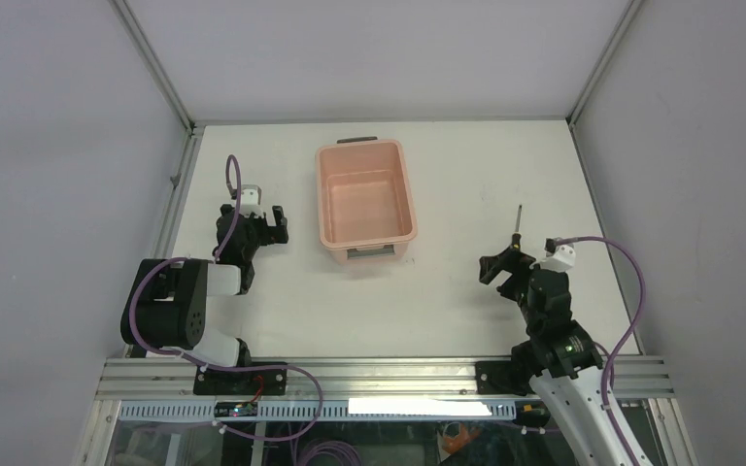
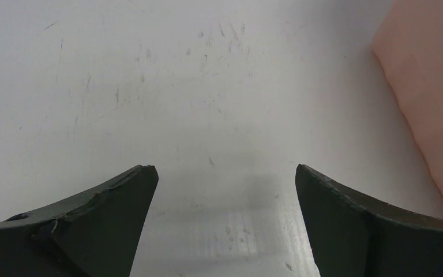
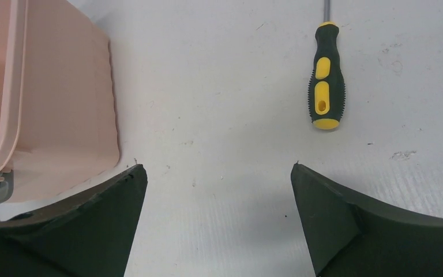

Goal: Put the screwdriver in the bin

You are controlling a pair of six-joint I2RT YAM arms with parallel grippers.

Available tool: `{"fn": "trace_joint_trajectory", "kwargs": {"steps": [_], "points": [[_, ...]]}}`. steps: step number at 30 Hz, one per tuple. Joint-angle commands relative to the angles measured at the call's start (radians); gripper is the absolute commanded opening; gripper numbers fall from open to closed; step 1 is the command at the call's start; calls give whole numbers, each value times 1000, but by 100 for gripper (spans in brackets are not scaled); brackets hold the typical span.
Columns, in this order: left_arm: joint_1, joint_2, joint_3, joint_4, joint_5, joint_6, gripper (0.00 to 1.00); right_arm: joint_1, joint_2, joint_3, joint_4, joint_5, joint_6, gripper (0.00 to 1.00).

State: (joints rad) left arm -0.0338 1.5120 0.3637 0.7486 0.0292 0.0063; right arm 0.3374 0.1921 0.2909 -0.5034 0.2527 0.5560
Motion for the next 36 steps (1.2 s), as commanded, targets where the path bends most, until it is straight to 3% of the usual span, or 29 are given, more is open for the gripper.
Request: {"fn": "trace_joint_trajectory", "kwargs": {"steps": [1,5,8,14,16,19,21,24,31,36], "points": [[-10,-4,17,64,9,-15,99,-1,9,71,31,57,10,99],[-11,-4,17,63,11,-15,99,-2,70,182,70,21,-137,99],[-10,-4,17,63,10,-15,99,-1,198,328,72,87,-208,99],[-10,-5,17,63,10,-15,99,-19,681,791,-277,290,-294,99],[-10,-5,17,63,10,-16,99,-105,845,942,-424,246,-286,99],[-10,-4,17,63,10,-15,99,-277,1062,1086,-547,-16,-283,99],[-10,-5,17,63,9,-15,99,-355,1172,1103,-573,-165,-302,99],[-10,-5,17,63,9,-15,99,-415,1320,1086,-572,-236,-323,96],[-10,-5,17,63,9,-15,99,-419,1554,991,-454,-202,-338,81],[-9,-4,17,63,10,-15,99,-419,1677,982,-400,-185,-344,64]]}}
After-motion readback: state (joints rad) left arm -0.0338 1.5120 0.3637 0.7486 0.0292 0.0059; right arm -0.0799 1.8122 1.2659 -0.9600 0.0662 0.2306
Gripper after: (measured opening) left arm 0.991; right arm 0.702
